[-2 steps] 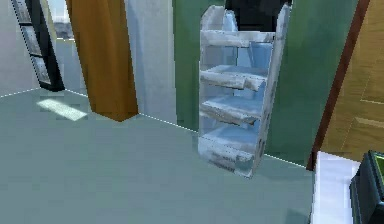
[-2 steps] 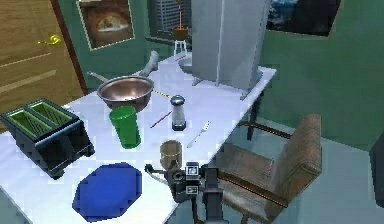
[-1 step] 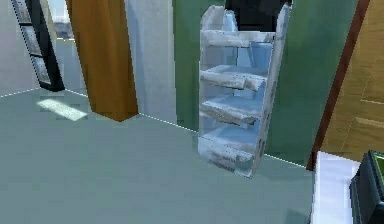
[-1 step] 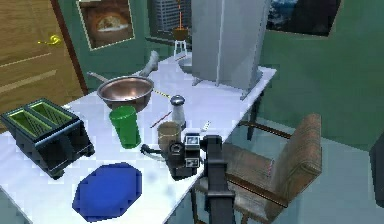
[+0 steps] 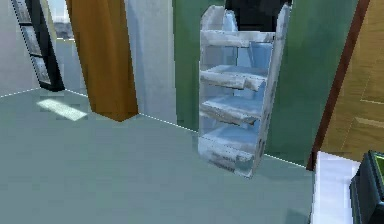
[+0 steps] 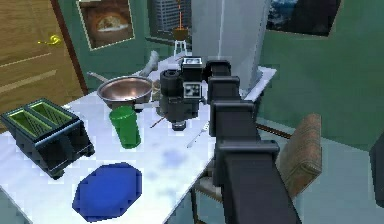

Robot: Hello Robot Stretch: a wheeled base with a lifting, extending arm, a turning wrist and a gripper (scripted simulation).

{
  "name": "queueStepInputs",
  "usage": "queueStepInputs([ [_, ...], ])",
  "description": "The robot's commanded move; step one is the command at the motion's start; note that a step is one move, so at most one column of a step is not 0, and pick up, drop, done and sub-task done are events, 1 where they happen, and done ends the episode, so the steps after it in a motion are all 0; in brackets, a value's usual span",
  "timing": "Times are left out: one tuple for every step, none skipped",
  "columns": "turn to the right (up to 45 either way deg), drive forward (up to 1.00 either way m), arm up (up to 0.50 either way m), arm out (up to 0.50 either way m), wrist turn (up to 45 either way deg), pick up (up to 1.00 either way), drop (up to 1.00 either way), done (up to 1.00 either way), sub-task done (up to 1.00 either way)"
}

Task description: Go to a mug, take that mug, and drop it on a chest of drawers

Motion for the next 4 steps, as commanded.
queueStepInputs([
  [0.0,0.0,0.0,0.0,-45.0,0.0,0.0,0.0,0.0],
  [0.0,0.0,0.0,0.0,-45.0,0.0,0.0,0.0,0.0],
  [0.0,0.0,0.0,0.0,-15.0,0.0,0.0,0.0,0.0],
  [0.0,0.0,0.0,-0.22,0.0,0.0,0.0,0.0,0.0],
])
